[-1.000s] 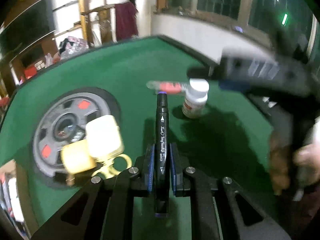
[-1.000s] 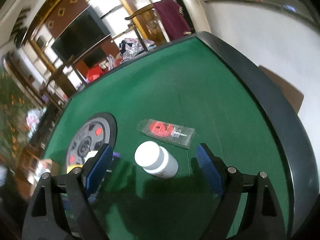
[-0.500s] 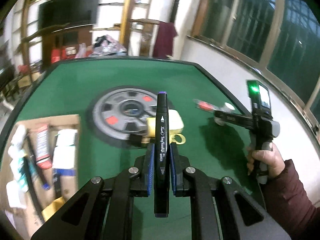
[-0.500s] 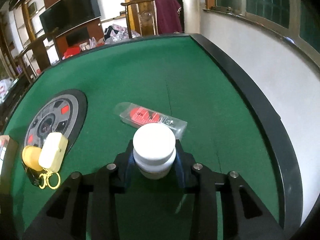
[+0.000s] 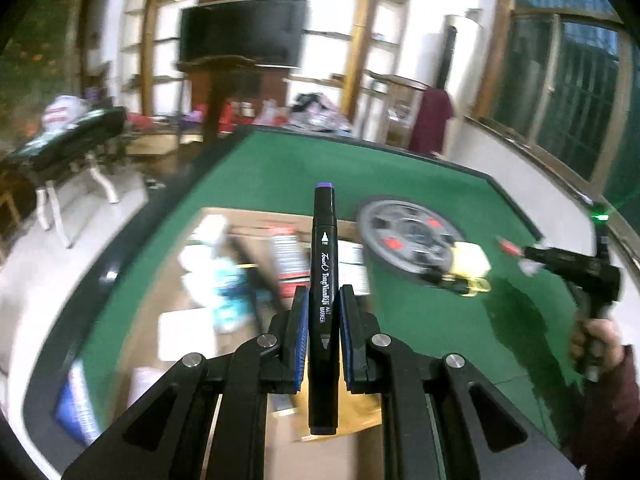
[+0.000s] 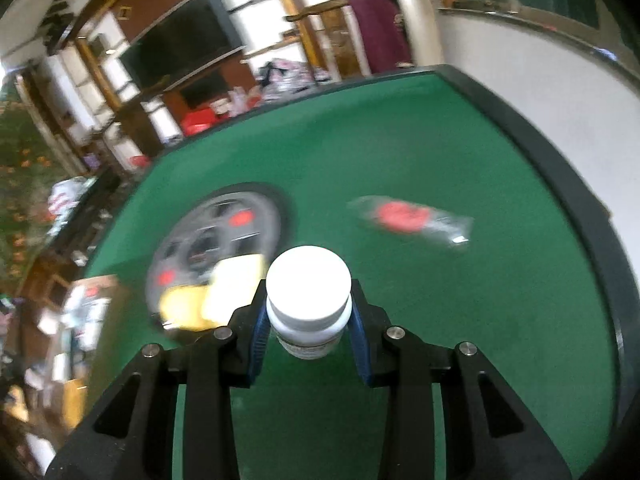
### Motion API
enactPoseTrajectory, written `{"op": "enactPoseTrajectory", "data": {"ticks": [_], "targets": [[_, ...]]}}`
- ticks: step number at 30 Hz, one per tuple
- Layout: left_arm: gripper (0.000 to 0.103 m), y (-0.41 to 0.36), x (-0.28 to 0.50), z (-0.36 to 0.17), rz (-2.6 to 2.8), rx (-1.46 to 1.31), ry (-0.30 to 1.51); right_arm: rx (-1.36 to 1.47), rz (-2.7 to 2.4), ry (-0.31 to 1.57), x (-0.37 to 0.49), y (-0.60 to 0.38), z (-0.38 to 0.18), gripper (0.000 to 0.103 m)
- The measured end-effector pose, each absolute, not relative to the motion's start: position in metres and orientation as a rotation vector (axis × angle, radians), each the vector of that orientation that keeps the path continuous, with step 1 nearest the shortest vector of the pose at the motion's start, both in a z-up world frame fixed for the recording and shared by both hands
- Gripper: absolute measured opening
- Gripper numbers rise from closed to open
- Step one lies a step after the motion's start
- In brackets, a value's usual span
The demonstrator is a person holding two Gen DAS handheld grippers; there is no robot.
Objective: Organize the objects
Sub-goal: 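Carry the black marker and pill bottle over the tray with both tools, then lower the marker and pill bottle into the tray and open both tools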
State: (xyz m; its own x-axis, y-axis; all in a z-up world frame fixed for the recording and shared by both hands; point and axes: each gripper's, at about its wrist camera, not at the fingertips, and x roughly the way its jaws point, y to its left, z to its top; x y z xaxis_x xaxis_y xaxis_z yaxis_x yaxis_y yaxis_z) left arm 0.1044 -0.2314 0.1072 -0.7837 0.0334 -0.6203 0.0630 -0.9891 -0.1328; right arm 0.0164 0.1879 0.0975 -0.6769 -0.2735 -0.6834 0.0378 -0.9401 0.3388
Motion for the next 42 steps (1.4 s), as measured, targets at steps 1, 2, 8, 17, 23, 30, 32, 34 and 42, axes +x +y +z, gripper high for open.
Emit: {"op": "enactPoseTrajectory", "data": {"ticks": [1,2,8,17,23,30,32,34,42], "targets": [[0.012,-0.240,0.109,0.106,-2.923,1.004,0.217,1.158,-2.672,-0.447,0.021,0.179,0.102,0.033],[0.012,-0.248,0.116,0.104,-2.901,0.975,0.198,1.146,-2.652,-0.442,0.025,0.169,0.108,0.033],[0.012,-0.282,0.135,0.088,-2.838,0.960,0.231,1.089,-2.518,-0.345,0.051,0.095,0.136,0.033],[0.012,-0.270,0.131,0.050,-2.840,1.164,0.282,1.143,-2.300,-0.218,0.071,-0.013,0.123,0.034],[0.012,-0.267,0.117,0.022,-2.779,1.330,0.338,1.203,-2.192,-0.135,0.083,-0.069,0.098,0.034],[0.013,-0.276,0.114,0.013,-2.718,1.359,0.326,1.239,-2.125,-0.069,0.086,-0.110,0.083,0.034],[0.015,-0.279,0.116,0.015,-2.703,1.345,0.302,1.246,-2.116,-0.055,0.086,-0.117,0.081,0.034],[0.016,-0.284,0.116,0.017,-2.703,1.338,0.314,1.255,-2.108,-0.044,0.086,-0.124,0.078,0.034],[0.028,-0.314,0.133,0.048,-2.763,1.198,0.443,1.281,-2.064,-0.024,0.088,-0.142,0.071,0.034]]}}
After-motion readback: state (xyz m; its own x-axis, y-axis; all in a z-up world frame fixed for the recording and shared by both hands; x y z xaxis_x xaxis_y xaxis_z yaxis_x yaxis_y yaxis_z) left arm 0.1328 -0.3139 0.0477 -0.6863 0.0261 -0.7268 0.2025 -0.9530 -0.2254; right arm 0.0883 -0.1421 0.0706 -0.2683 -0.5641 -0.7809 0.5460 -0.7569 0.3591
